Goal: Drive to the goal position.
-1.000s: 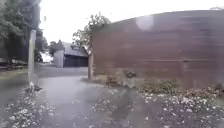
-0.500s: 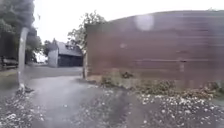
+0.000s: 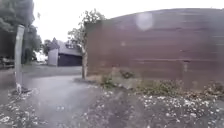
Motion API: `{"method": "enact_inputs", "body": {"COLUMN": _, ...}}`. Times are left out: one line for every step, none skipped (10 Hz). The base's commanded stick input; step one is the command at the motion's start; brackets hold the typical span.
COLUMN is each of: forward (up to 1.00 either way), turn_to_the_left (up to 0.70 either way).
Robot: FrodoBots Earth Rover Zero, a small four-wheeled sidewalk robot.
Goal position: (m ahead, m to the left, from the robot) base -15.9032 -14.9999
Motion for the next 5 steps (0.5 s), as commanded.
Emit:
{"method": "enact_inputs", "body": {"forward": 0.26, "turn_to_the_left": -0.73}}
{"method": "enact_inputs", "body": {"forward": 0.34, "turn_to_the_left": -0.6}}
{"method": "enact_inputs", "body": {"forward": 0.4, "turn_to_the_left": -0.27}}
{"method": "enact_inputs", "body": {"forward": 0.39, "turn_to_the_left": -0.57}}
{"method": "enact_inputs", "body": {"forward": 0.04, "turn_to_the_left": 0.01}}
